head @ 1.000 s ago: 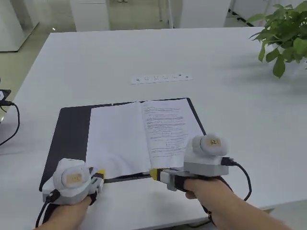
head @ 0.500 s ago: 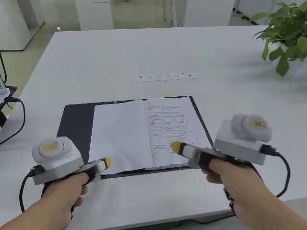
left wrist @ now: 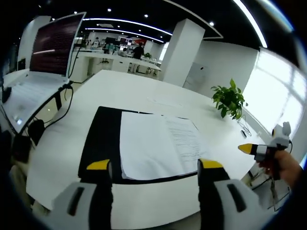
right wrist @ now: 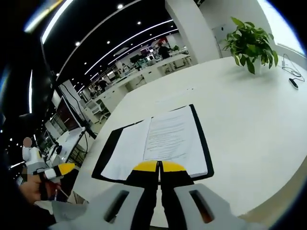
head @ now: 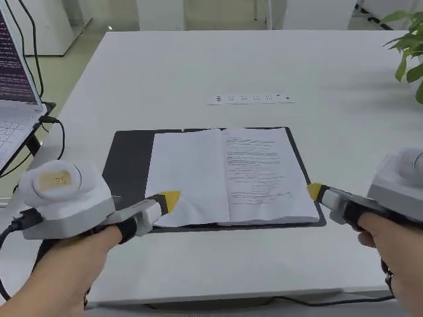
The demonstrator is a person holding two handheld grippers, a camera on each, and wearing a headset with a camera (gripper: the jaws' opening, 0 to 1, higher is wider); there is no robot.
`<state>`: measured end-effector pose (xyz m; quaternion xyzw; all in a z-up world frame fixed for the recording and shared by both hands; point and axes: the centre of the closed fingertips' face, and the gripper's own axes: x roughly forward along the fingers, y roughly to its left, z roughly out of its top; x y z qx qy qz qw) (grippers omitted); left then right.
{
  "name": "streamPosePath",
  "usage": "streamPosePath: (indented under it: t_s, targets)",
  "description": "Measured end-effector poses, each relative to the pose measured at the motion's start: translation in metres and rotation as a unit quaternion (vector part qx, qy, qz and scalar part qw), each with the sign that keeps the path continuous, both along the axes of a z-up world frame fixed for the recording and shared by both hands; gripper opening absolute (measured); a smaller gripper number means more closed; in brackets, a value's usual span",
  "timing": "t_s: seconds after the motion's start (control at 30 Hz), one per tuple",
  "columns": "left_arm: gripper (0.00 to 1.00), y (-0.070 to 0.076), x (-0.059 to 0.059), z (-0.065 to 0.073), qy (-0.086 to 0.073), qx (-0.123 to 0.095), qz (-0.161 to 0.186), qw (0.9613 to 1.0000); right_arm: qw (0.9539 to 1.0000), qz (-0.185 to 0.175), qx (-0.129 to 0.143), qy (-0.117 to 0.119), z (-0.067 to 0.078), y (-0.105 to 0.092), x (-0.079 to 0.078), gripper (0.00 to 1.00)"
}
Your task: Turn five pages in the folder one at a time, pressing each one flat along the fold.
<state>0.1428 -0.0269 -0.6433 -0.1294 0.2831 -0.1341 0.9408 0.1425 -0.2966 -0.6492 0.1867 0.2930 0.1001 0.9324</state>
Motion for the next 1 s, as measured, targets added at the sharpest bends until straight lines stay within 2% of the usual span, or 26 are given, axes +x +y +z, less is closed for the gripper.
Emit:
streamPosePath:
  t_s: [0.07,0.17,0.27,0.33,0.4,0.47,0.57,0.6,0.67,0.77,0.83,1.0]
  targets:
    - [0.81,0.003,0.000,0.002,-0.004,0.012,0.002,0.9999,1.0000,0.005,-0.003,0.003,-0.001,0.000,-0.001,0.00]
    - [0.91,0.007,0.002,0.001,-0.007,0.024,0.008,0.9997,0.9997,0.003,-0.024,0.010,-0.005,-0.006,-0.001,0.03]
    - [0.95,0.009,0.000,-0.002,-0.005,0.036,0.007,0.9993,0.9994,0.003,-0.035,0.005,-0.006,-0.010,0.000,0.23]
    - [0.96,0.011,-0.001,-0.005,-0.003,0.044,0.007,0.9990,0.9990,0.001,-0.043,0.012,-0.009,-0.014,-0.001,0.39]
    - [0.98,0.014,-0.003,-0.006,0.000,0.048,0.010,0.9988,0.9983,0.000,-0.059,0.006,-0.010,-0.020,0.001,0.53]
    - [0.99,0.019,-0.006,-0.007,0.002,0.055,0.014,0.9984,0.9975,-0.006,-0.070,-0.003,-0.011,-0.028,0.003,0.72]
    - [0.99,0.028,-0.008,-0.007,0.001,0.064,0.020,0.9977,0.9966,-0.005,-0.081,-0.012,-0.010,-0.034,0.004,0.86]
    - [0.99,0.029,-0.009,-0.007,0.001,0.066,0.021,0.9976,0.9954,0.000,-0.092,-0.025,-0.007,-0.036,0.005,0.89]
    - [0.99,0.034,-0.010,-0.006,0.000,0.069,0.024,0.9974,0.9946,0.001,-0.098,-0.035,-0.006,-0.038,0.006,0.98]
    - [0.99,0.040,-0.011,-0.006,0.003,0.070,0.033,0.9970,0.9936,0.011,-0.107,-0.034,-0.008,-0.040,0.008,1.00]
    - [0.99,0.042,-0.011,-0.005,0.003,0.071,0.035,0.9969,0.9931,0.014,-0.108,-0.043,-0.005,-0.041,0.009,1.00]
    - [0.99,0.042,-0.007,-0.001,-0.004,0.073,0.036,0.9967,0.9931,0.015,-0.108,-0.044,-0.006,-0.044,0.011,1.00]
